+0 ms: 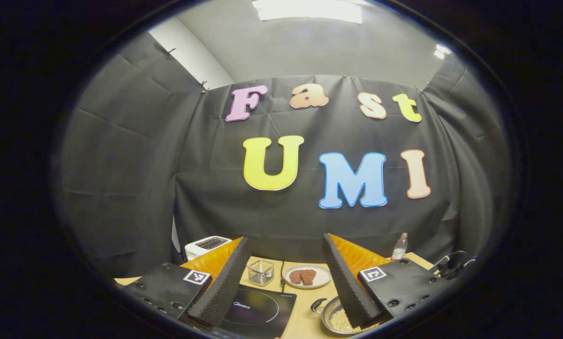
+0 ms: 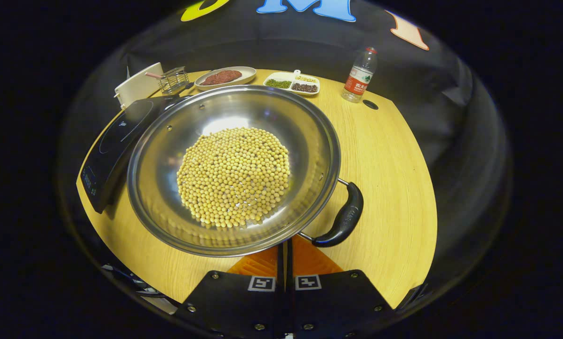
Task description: First push the handle of the pot to place it horizontally, then grasp the pot with both hands and set it on the induction cooktop.
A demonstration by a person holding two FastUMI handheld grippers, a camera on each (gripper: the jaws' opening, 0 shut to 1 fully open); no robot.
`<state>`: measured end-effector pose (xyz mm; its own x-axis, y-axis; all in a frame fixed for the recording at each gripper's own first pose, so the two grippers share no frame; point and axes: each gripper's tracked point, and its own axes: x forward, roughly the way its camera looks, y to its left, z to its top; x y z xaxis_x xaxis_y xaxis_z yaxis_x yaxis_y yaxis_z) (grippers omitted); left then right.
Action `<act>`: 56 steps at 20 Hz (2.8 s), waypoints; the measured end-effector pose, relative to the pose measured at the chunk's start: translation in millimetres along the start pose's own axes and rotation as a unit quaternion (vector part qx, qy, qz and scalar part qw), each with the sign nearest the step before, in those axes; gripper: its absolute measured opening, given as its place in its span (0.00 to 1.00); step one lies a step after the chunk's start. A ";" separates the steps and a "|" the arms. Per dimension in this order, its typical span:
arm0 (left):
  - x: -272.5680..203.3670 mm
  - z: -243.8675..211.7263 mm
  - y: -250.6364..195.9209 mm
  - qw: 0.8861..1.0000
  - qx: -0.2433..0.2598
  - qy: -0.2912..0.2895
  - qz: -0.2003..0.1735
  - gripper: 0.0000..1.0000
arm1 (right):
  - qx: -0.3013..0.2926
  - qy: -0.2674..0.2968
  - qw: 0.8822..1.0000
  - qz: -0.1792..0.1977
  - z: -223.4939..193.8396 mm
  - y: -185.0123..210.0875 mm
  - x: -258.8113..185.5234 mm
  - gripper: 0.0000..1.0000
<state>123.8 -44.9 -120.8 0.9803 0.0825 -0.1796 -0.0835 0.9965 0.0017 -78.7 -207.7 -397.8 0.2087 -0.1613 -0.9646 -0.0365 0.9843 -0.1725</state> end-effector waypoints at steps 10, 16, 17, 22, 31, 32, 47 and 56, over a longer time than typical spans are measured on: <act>3.4 -36.4 -6.9 0.999 0.016 0.037 0.015 0.99 | 0.012 -0.021 0.999 -0.039 23.9 -42.2 33.6 0.01; 5.3 -58.1 -17.2 0.998 0.021 0.062 0.017 0.99 | 0.020 -0.032 0.998 -0.045 51.8 -63.0 51.0 0.01; 4.8 -62.3 -18.7 0.998 0.022 0.065 0.017 0.99 | 0.019 -0.036 0.998 -0.048 58.5 -66.8 53.2 0.01; 5.6 -84.2 -22.6 0.996 0.021 0.085 0.015 0.99 | 0.042 -0.047 0.996 -0.057 67.5 -78.1 53.3 0.01; 15.1 -136.4 -38.5 0.990 0.026 0.135 -0.015 0.99 | 0.118 -0.143 0.981 -0.063 91.3 -94.0 0.0 0.03; 16.3 -142.0 -41.5 0.990 0.025 0.140 -0.020 0.99 | 0.128 -0.159 0.977 -0.054 97.2 -91.8 -5.9 0.06; 41.3 -271.4 -92.0 0.955 0.015 0.284 -0.079 0.95 | 0.115 -0.217 0.969 0.010 126.4 -60.3 -12.3 1.00; 49.4 -331.4 -81.7 0.933 0.022 0.355 -0.049 1.00 | 0.106 -0.176 0.978 0.025 122.1 -58.5 27.1 1.00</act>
<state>119.7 -126.6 -455.8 0.6156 -0.0230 -0.7877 0.0234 0.9997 -0.0109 48.5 -260.9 -389.5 0.5361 -0.1151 -0.8363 0.1404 0.9890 -0.0461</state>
